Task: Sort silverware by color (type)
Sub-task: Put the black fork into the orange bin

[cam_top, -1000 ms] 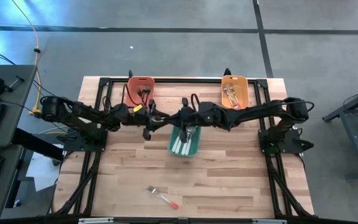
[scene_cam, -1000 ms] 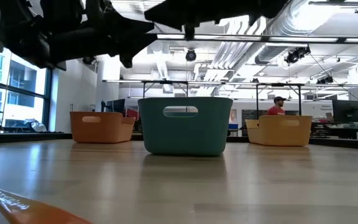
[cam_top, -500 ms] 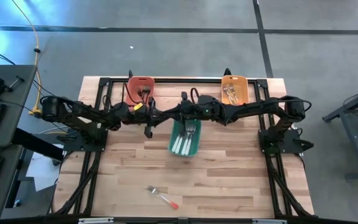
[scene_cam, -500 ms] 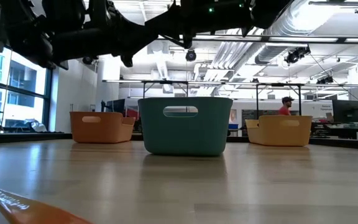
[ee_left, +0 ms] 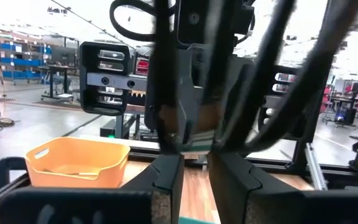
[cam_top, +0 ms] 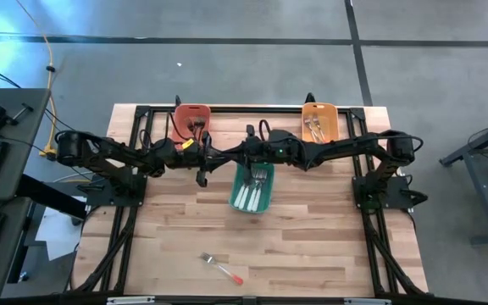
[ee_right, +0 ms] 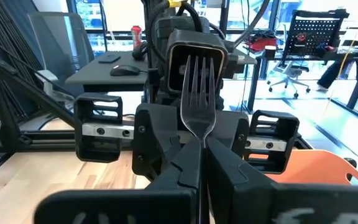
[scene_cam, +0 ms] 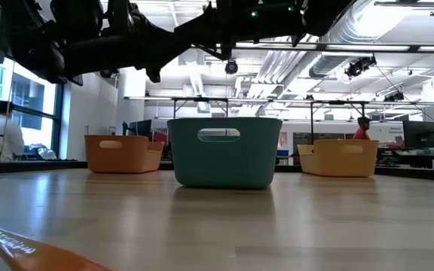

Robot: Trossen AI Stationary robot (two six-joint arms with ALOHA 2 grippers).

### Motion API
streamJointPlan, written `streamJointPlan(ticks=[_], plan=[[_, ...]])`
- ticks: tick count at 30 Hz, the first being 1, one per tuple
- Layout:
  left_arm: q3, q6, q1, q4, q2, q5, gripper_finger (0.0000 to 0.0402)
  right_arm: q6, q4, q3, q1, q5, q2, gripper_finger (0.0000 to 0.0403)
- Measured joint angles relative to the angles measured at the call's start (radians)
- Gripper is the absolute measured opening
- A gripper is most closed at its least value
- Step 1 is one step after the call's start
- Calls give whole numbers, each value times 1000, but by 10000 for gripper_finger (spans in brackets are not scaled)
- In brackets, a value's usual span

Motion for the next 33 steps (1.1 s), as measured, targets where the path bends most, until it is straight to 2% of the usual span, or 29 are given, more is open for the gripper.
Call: streamJointPlan(ticks=[12, 16, 26, 33], plan=[[0, -43, -2, 2, 0, 13, 138, 1, 5, -1, 2, -6, 2, 0], [0, -43, -3, 2, 0, 7, 148, 5, 10, -2, 2, -5, 3, 0], [1, -42, -3, 39, -2, -9, 132, 20, 59, -3, 2, -2, 4, 0], [7, -9, -3, 57, -2, -8, 85, 28, 68, -2, 2, 51, 3, 0]])
